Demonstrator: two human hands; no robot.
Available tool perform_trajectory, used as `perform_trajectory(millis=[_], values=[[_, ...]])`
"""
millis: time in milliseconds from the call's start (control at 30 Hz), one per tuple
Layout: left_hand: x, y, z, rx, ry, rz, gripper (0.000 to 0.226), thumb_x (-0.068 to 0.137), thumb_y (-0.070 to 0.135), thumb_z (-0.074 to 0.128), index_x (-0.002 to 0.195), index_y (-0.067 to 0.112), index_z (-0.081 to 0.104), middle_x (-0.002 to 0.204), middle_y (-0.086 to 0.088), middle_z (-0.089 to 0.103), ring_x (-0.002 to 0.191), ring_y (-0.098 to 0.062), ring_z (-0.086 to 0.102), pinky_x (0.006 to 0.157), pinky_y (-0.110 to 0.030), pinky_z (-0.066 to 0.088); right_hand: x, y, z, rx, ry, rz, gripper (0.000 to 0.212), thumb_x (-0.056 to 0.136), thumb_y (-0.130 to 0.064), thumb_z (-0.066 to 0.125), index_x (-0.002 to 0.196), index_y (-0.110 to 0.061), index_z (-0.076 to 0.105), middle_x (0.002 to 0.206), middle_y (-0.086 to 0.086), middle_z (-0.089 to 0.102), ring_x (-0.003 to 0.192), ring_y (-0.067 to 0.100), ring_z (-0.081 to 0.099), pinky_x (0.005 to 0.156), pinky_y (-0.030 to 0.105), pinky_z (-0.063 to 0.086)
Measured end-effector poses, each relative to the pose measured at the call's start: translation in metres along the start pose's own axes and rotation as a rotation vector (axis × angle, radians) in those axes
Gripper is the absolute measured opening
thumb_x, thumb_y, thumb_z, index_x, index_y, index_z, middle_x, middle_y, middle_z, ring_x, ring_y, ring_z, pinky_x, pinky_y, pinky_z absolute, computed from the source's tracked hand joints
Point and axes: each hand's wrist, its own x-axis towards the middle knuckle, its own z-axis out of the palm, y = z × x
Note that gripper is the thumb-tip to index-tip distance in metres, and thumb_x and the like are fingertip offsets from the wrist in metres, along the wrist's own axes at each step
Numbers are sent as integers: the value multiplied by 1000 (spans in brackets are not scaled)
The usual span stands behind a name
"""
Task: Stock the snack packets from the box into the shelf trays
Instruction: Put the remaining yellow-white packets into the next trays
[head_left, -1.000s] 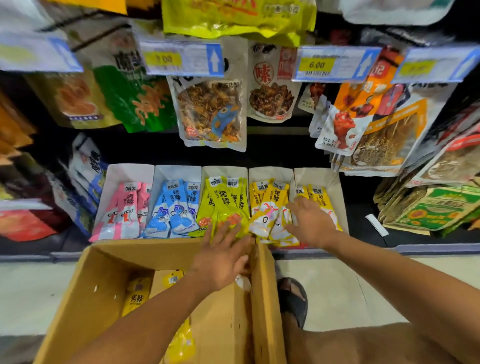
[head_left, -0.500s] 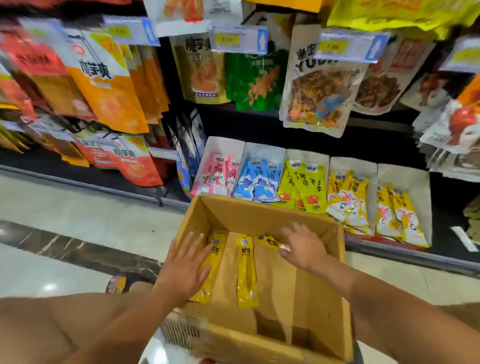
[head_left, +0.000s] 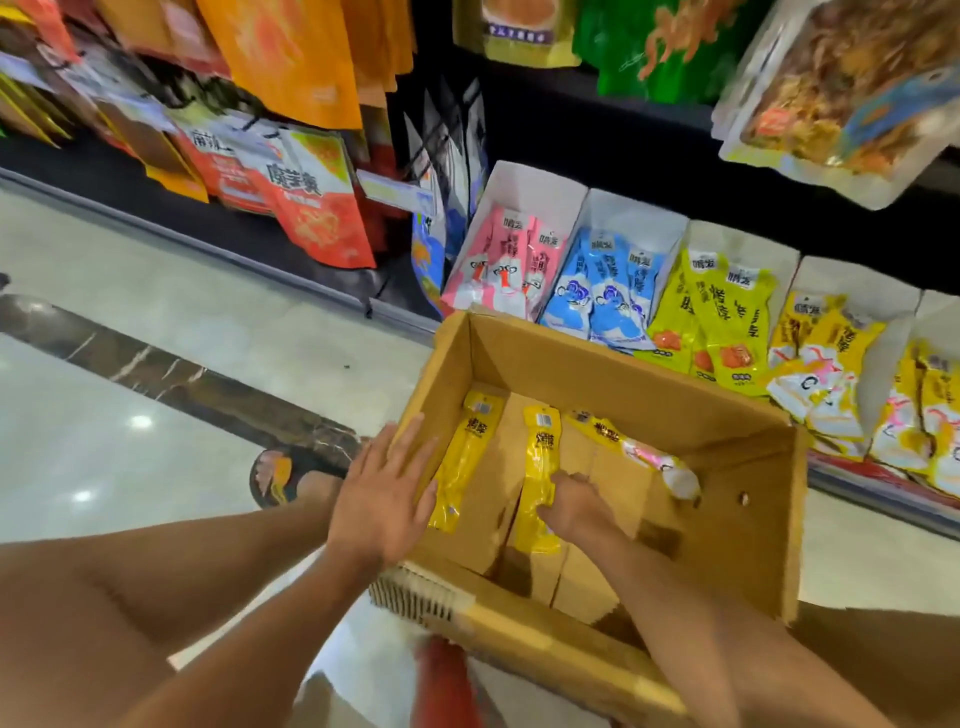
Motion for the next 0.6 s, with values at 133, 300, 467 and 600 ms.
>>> perform_trajectory(millis=[133, 300, 467, 600], values=[[0, -2, 6, -7, -4, -2, 58, 106, 52, 33, 159, 30, 35, 173, 3, 1, 158, -27, 12, 122, -51, 30, 32, -9, 20, 152, -6, 124, 54, 88, -38, 66, 134, -15, 49, 129, 11, 53, 116, 34, 57, 88, 41, 53], [2, -1, 12, -27, 20, -6, 55, 105, 50, 37, 156, 29, 42, 173, 4, 2, 158, -31, 15, 118, -51, 36, 70, -17, 38, 389, 10, 282, 60, 90, -32, 62, 140, -8, 38, 136, 17, 43, 118, 42, 54, 94, 46, 48], [2, -4, 17, -52, 23, -10, 55, 105, 49, 38, 155, 28, 43, 173, 3, 4, 157, -31, 16, 114, -55, 40, 91, -12, 57, 450, -33, 356, 64, 87, -30, 70, 136, -3, 38, 136, 21, 43, 120, 41, 53, 96, 42, 47], [3, -5, 16, -65, 13, -5, 54, 104, 49, 38, 154, 28, 44, 173, 4, 2, 156, -32, 21, 111, -56, 43, 97, -8, 57, 498, -130, 406, 69, 77, -33, 84, 127, -4, 46, 130, 21, 55, 117, 35, 58, 85, 36, 48]])
